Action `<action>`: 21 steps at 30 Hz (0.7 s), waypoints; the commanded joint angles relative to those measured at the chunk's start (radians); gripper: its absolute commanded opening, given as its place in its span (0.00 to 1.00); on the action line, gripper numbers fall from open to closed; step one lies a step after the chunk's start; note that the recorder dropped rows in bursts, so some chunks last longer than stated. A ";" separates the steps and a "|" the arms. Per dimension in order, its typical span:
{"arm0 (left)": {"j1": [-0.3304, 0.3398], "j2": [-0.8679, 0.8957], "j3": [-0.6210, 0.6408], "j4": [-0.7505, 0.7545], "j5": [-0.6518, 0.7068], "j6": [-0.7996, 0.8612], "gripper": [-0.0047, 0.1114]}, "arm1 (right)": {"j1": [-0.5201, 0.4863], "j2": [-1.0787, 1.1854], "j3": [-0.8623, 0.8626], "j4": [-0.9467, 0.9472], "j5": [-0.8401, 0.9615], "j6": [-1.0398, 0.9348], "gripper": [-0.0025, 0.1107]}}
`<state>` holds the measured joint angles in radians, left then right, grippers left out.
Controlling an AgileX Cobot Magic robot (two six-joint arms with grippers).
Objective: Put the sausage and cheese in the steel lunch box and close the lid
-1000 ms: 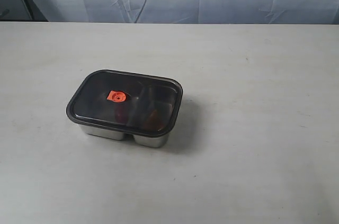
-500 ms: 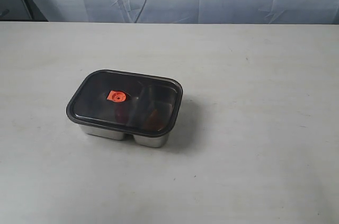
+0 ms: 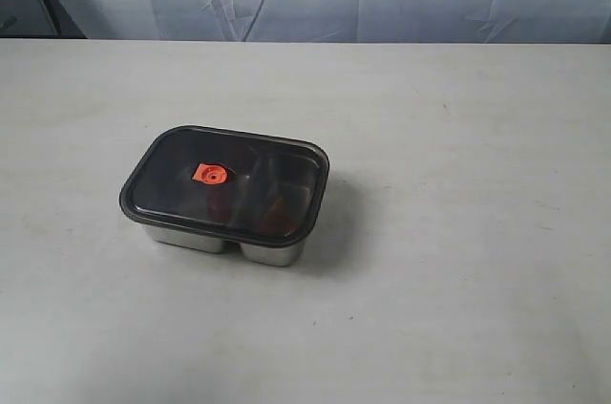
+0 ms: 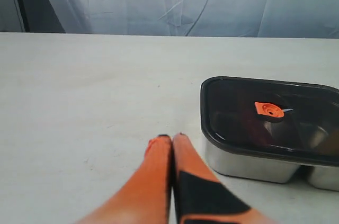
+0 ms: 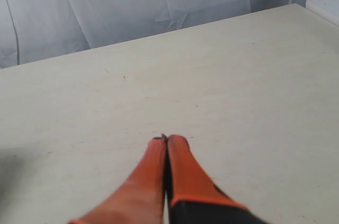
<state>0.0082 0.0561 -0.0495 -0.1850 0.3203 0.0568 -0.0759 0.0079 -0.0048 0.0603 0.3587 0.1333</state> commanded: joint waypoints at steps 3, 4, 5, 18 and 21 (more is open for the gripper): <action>0.000 -0.013 0.050 -0.006 -0.043 -0.057 0.04 | -0.004 -0.008 0.005 -0.004 -0.008 -0.002 0.02; 0.000 -0.013 0.050 -0.005 -0.056 -0.057 0.04 | -0.004 -0.008 0.005 -0.004 -0.008 -0.002 0.02; 0.000 -0.013 0.050 -0.005 -0.071 -0.057 0.04 | -0.004 -0.008 0.005 -0.004 -0.008 -0.002 0.02; 0.000 -0.046 0.050 -0.003 -0.093 -0.057 0.04 | -0.004 -0.008 0.005 -0.001 -0.008 -0.002 0.02; 0.000 -0.046 0.050 -0.003 -0.093 -0.057 0.04 | -0.004 -0.008 0.005 -0.001 -0.008 -0.002 0.02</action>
<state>0.0082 0.0160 -0.0044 -0.1850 0.2389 0.0000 -0.0759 0.0073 -0.0048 0.0603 0.3587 0.1333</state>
